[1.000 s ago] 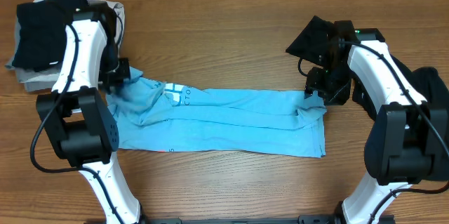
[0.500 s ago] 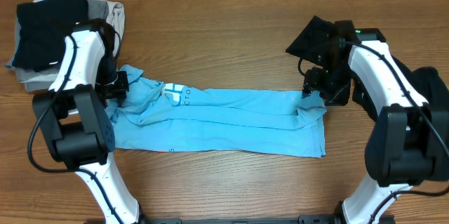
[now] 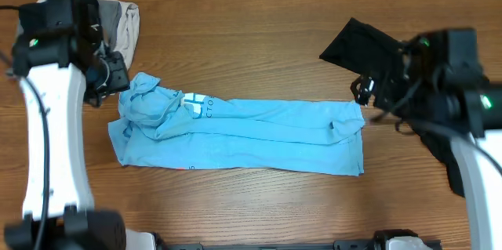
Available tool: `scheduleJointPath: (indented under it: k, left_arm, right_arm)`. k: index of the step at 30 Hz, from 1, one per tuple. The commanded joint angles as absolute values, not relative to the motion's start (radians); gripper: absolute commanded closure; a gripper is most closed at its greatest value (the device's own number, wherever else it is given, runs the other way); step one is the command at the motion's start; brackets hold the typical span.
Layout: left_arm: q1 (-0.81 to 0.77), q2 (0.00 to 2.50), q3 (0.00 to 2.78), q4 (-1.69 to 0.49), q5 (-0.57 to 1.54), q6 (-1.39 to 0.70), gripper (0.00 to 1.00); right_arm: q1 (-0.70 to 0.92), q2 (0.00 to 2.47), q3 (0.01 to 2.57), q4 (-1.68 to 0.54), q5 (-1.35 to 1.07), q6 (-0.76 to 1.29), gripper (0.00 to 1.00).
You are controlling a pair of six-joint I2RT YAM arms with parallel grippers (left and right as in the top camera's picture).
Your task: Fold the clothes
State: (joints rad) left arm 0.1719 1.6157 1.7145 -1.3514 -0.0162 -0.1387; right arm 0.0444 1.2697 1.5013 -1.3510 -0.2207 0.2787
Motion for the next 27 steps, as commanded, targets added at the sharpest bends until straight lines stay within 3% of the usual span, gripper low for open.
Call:
scheduleJointPath:
  k: [1,2,3,15,27]
  left_arm:
    - [0.167,1.535,1.719,-1.357,0.012,-0.133,0.37]
    - [0.167,1.521,1.719,-1.360,0.012,-0.124,0.15]
    - [0.167,1.510,1.719,-1.364,0.012,-0.109,0.00]
    - [0.171,1.537,1.618,-1.288,-0.016,0.007,0.00]
    - [0.219,1.602,1.231,-0.851,-0.011,0.150,0.00]
  right_arm:
    - [0.052,1.209,1.451,-1.362,-0.226,0.312,0.00]
    - [0.052,1.193,1.430,-1.364,-0.226,0.312,0.00]
    - [0.052,1.174,1.394,-1.364,-0.226,0.315,0.00]
    - [0.052,1.146,1.127,-1.264,-0.231,0.316,0.00]
    - [0.052,1.158,1.123,-1.168,-0.229,0.315,0.00]
